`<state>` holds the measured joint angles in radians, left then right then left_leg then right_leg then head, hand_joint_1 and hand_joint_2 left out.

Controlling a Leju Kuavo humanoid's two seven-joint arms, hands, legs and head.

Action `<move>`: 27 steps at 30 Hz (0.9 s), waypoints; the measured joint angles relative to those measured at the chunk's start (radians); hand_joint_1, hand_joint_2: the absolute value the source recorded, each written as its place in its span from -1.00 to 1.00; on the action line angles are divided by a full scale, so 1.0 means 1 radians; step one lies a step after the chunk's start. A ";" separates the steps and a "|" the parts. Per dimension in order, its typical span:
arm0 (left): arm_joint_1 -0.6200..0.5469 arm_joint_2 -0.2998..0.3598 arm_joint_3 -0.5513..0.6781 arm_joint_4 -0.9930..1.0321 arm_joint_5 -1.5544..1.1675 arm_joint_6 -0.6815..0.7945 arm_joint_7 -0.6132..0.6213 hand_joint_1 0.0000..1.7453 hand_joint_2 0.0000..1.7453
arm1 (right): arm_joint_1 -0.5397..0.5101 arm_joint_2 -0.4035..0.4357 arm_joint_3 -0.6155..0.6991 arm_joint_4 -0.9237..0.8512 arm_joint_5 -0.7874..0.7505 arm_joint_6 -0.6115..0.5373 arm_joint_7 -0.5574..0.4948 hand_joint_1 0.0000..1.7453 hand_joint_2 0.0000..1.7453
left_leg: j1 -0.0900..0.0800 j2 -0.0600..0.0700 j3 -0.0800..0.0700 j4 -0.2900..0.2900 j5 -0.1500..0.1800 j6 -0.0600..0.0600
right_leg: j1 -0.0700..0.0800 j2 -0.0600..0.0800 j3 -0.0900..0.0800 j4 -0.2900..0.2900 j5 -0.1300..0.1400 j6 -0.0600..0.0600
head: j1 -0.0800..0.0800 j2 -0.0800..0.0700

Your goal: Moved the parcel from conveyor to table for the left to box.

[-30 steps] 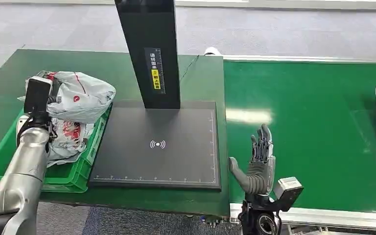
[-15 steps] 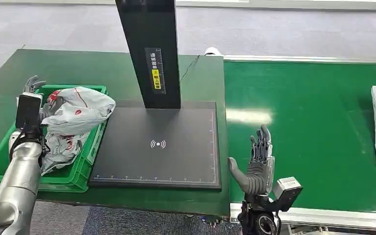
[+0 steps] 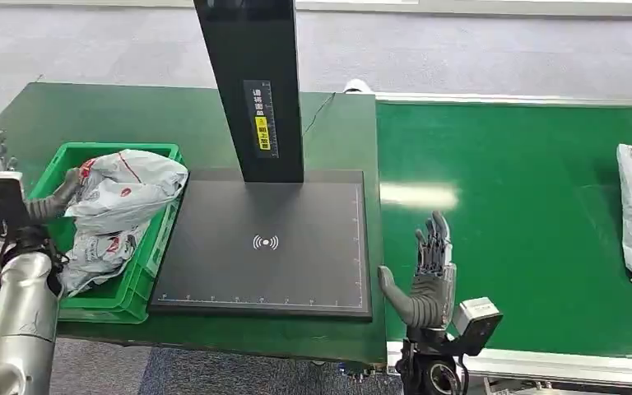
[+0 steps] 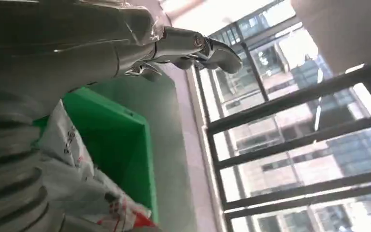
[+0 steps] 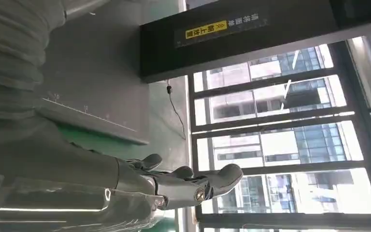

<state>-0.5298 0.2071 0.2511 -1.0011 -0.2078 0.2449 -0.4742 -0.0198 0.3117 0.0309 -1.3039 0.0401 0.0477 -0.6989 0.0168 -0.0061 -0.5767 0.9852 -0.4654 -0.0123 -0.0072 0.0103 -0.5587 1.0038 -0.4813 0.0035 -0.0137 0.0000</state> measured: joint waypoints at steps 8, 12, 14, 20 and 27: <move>0.170 -0.028 0.114 -0.219 0.185 0.012 -0.077 -1.00 1.00 | 0.001 -0.003 0.001 0.007 -0.011 -0.006 0.000 -1.00 1.00 | 0.000 0.001 0.000 0.000 -0.001 0.000 | 0.000 0.002 -0.001 0.000 -0.001 0.000 | 0.001 0.000; 0.275 -0.065 0.161 -0.335 0.262 -0.003 -0.128 -1.00 1.00 | 0.001 -0.003 0.001 0.012 -0.014 -0.008 0.000 -1.00 1.00 | 0.000 0.002 0.000 0.000 -0.001 0.000 | 0.000 0.002 -0.001 0.000 -0.001 0.000 | 0.000 0.000; 0.336 -0.100 0.178 -0.409 0.304 -0.024 -0.155 -1.00 1.00 | 0.001 -0.003 0.002 0.016 -0.014 -0.010 0.000 -1.00 1.00 | 0.000 0.002 0.000 0.000 -0.001 0.000 | 0.000 0.002 -0.001 0.000 -0.001 0.000 | 0.001 0.000; 0.474 -0.219 0.152 -0.628 0.368 -0.049 -0.215 -1.00 1.00 | -0.001 -0.003 0.006 0.025 -0.015 -0.023 0.000 -1.00 1.00 | 0.000 0.000 0.000 0.000 -0.001 0.000 | 0.000 0.001 0.001 -0.001 -0.001 0.000 | 0.000 0.000; 0.672 -0.382 0.077 -0.846 0.373 -0.234 -0.230 -1.00 1.00 | 0.001 -0.007 0.001 0.029 -0.016 -0.029 0.000 -1.00 1.00 | 0.000 0.001 0.001 0.000 -0.002 0.000 | -0.001 0.001 0.000 -0.001 -0.001 0.001 | 0.000 0.000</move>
<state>0.1422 -0.1748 0.3276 -1.8468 0.1651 0.0113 -0.7038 -0.0185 0.3044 0.0320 -1.2749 0.0244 0.0183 -0.6989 0.0165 -0.0056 -0.5756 0.9850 -0.4678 -0.0124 -0.0078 0.0114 -0.5585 1.0028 -0.4827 0.0042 -0.0134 0.0000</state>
